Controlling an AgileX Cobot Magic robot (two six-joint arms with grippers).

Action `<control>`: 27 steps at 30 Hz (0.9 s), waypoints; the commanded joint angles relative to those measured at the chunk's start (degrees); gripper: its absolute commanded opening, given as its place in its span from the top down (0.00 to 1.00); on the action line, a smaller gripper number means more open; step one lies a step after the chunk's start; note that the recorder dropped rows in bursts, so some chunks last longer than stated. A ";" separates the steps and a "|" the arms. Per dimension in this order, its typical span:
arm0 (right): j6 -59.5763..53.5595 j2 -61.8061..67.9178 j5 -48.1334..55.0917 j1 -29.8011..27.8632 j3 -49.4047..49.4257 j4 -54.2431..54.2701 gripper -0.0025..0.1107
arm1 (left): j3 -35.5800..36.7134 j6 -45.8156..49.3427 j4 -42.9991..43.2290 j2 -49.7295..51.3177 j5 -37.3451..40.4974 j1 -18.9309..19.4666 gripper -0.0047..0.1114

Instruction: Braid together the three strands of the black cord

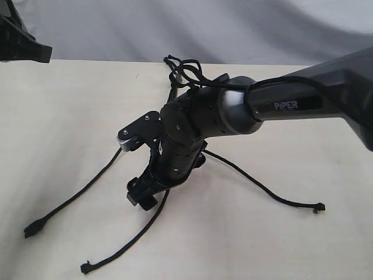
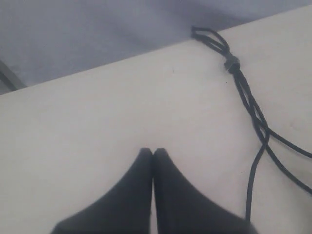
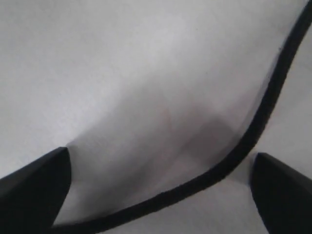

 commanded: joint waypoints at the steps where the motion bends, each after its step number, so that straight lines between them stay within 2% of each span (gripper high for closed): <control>1: 0.83 1.01 1.76 -0.11 -0.22 -0.64 0.39 | 0.29 -0.39 -0.80 -0.48 -0.61 0.16 0.96; 2: 0.83 0.86 1.91 -0.11 -0.22 -0.41 0.48 | 0.29 -0.39 -0.80 -0.48 -0.61 0.16 0.96; 5: 0.41 -0.15 3.36 -0.11 -0.36 -0.41 0.90 | 0.29 -0.39 -0.95 -0.47 -0.61 0.16 0.96; 6: 0.17 -0.60 4.87 -0.11 -0.72 -1.03 0.98 | 0.29 -0.39 -0.95 -0.47 -0.61 0.16 0.96; 10: 0.40 -3.43 11.41 -0.11 -3.62 -7.81 0.97 | 0.29 -0.39 -0.95 -0.47 -0.61 0.16 0.96; 15: 0.40 -5.42 11.93 -1.02 -4.94 -27.23 0.98 | 0.29 -0.39 -0.96 -0.47 -0.39 0.16 0.96; 17: 0.40 -4.77 11.80 -2.77 -4.94 -31.82 0.98 | 0.29 -0.39 -1.16 -0.47 -0.40 0.16 0.96; 27: -4.07 1.30 4.39 -9.94 -5.03 -34.95 0.98 | 0.29 -0.39 -2.21 -0.47 -0.40 0.16 0.96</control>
